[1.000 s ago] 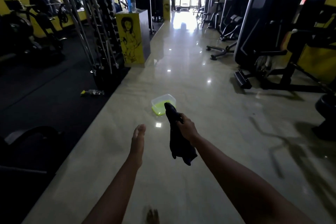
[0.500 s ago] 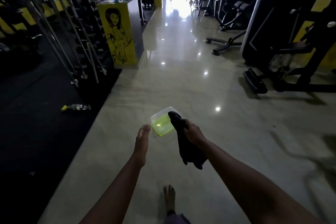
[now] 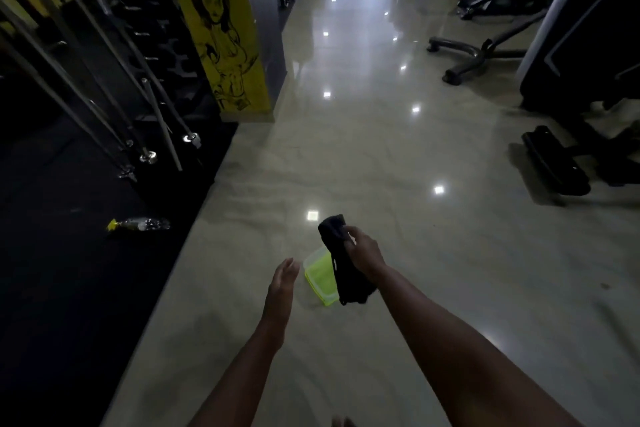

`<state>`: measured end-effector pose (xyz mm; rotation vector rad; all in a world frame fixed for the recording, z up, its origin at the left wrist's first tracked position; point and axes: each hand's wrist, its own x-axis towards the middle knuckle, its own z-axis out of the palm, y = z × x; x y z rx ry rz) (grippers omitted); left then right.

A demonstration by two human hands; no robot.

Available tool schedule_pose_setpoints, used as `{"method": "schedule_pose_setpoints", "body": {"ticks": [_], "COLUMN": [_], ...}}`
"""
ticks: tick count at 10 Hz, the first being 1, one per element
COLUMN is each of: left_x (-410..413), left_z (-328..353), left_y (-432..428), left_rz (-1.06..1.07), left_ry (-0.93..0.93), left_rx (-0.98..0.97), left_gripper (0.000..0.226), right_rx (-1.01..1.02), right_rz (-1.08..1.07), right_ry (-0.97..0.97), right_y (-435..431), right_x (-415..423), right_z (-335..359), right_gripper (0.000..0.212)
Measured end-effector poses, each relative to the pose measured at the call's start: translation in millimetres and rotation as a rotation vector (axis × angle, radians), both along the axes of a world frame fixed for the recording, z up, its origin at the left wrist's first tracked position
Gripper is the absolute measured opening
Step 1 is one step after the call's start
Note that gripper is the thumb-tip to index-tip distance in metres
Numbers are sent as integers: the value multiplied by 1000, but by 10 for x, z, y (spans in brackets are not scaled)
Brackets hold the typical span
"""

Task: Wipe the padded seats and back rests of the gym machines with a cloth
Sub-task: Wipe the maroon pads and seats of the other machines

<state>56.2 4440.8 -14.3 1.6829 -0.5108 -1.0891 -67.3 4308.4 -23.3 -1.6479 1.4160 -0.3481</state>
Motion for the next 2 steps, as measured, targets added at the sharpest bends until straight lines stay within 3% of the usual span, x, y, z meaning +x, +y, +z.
{"method": "schedule_pose_setpoints", "body": {"ticks": [2], "left_x": [32], "left_z": [-108], "left_y": [-434], "left_rz": [-130], "left_ry": [6], "left_rx": [-6], "left_gripper": [35], "right_rx": [24], "right_rz": [-194], "right_ry": [-86], "right_y": [107], "right_x": [-211], "right_z": [57], "right_gripper": [31]}}
